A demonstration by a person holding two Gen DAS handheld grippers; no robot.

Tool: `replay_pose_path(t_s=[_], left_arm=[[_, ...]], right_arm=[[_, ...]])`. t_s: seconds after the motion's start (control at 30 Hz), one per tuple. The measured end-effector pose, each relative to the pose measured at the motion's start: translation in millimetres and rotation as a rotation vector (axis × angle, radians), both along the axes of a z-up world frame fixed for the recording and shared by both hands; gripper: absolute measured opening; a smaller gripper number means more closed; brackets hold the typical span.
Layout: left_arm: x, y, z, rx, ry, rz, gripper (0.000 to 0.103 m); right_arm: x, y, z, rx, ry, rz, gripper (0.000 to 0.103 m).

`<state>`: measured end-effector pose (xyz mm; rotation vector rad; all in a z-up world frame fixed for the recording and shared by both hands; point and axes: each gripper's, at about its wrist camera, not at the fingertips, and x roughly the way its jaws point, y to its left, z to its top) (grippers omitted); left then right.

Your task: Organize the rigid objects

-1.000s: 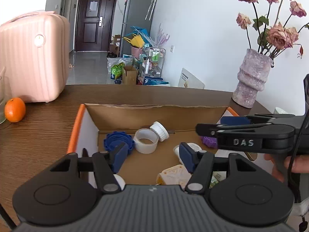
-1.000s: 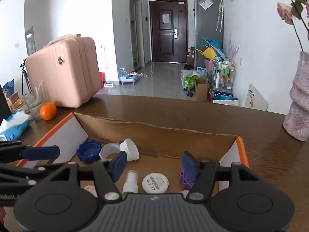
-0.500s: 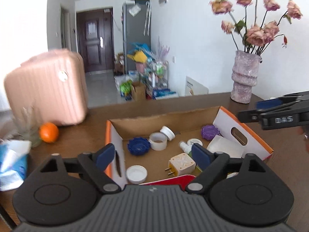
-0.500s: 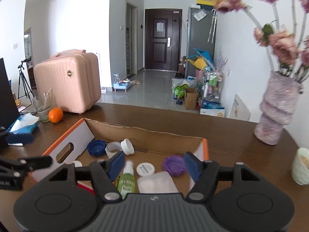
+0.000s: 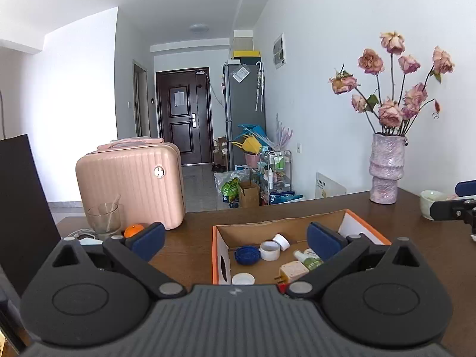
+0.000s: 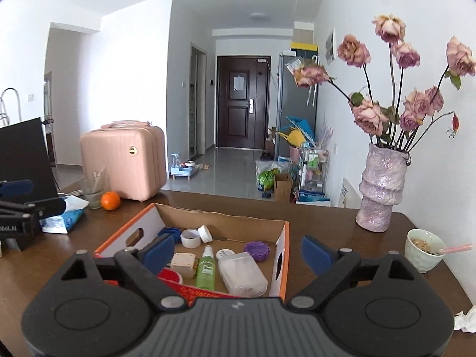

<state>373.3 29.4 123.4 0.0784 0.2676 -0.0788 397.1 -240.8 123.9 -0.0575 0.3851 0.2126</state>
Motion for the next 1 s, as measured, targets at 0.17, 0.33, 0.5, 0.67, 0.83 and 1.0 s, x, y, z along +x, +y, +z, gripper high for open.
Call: replay_pose_path(t_s=[0.17,0.33,0.5,0.67,0.83,1.0], left_arm=[[-27.3,-0.2,7.8,0.022,-0.034,-0.025,0.103],[-48.9,-1.7,11.8,0.018,-0.050,-0.041,0.103],[-69.7,-2.0,9.7,0.014,-0.050,-0.050,0.103],[-108.1,-0.9,6.3,0.020,-0.066,-0.074,0.103],[-162.8,2.2,-7.8,0.026,-0.092,-0.070,0.103],[-227.1,14.7,-24.8,0.007,-0.113,-0.058,0.103]], right_arm=[[-25.7,5.9,3.4,0.012,-0.037,0.013,0.093],[-44.3,9.2,5.4,0.023,-0.047,0.017,0.093],[-67.8,12.1,2.2,0.030,-0.053,0.019,0.093],[-105.3,12.1,-2.0,0.044,-0.074,0.021,0.095],[-150.4,14.4,-12.0,0.039,-0.080,0.040,0.102],[-207.8,20.5,-22.2,0.034,-0.099,0.071,0.103]])
